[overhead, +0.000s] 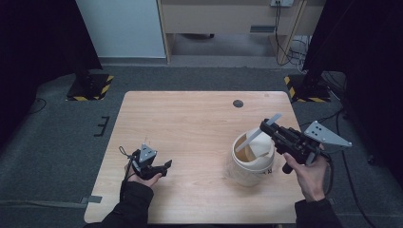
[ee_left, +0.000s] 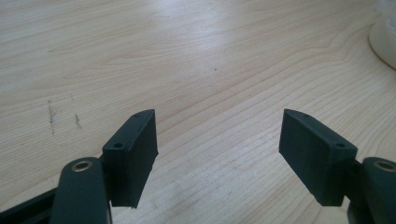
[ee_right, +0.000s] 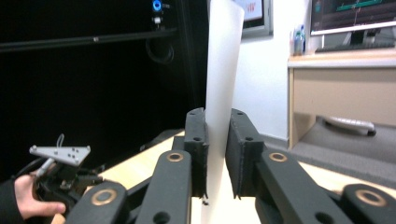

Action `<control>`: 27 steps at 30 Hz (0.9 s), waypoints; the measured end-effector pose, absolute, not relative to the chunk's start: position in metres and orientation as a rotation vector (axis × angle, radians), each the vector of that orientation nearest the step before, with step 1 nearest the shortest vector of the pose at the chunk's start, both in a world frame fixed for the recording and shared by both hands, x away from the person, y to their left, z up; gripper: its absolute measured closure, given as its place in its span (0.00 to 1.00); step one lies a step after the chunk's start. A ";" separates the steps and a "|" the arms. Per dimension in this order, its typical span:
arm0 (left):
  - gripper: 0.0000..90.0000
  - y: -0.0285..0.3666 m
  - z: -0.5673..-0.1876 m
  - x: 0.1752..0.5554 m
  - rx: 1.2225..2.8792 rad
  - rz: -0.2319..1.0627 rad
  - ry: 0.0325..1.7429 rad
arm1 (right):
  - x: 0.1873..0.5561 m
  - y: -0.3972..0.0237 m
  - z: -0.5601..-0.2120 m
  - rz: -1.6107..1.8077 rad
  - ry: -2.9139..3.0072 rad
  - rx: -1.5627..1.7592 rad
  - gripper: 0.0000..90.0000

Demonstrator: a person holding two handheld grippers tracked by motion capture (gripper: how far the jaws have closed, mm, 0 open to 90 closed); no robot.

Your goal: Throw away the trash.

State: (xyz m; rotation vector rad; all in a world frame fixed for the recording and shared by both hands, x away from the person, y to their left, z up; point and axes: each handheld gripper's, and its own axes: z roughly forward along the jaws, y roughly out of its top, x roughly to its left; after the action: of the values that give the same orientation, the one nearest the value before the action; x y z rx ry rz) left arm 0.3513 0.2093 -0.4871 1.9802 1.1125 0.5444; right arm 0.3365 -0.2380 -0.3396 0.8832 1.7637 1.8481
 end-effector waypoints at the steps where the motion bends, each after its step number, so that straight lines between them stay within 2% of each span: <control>1: 0.31 0.210 -0.487 0.351 1.980 0.542 1.115 | 0.336 -0.238 -0.340 1.848 1.764 0.883 0.88; 2: 0.31 0.210 -0.487 0.351 1.975 0.541 1.118 | 0.339 -0.235 -0.343 1.832 1.776 0.893 0.75; 6: 0.30 0.211 -0.487 0.352 1.977 0.542 1.120 | 0.343 -0.233 -0.347 1.819 1.768 0.893 0.67; 7: 0.30 0.212 -0.487 0.352 1.972 0.541 1.122 | 0.344 -0.235 -0.348 1.824 1.755 0.906 0.62; 8: 0.30 0.212 -0.487 0.352 1.972 0.541 1.122 | 0.344 -0.235 -0.348 1.824 1.755 0.906 0.62; 15: 0.30 0.215 -0.487 0.354 1.963 0.542 1.136 | 0.347 -0.252 -0.344 1.887 1.620 0.950 0.39; 21: 0.30 0.215 -0.487 0.354 1.965 0.542 1.136 | 0.344 -0.259 -0.336 1.929 1.546 0.935 0.32; 27: 0.30 0.215 -0.487 0.354 1.966 0.544 1.137 | 0.340 -0.257 -0.331 1.959 1.531 0.912 0.30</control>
State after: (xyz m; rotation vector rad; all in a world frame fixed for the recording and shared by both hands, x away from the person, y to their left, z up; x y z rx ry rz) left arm 0.3539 0.2149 -0.4874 1.9658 1.1369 0.5439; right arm 0.3403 -0.2571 -0.3312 0.9122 1.5306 1.9593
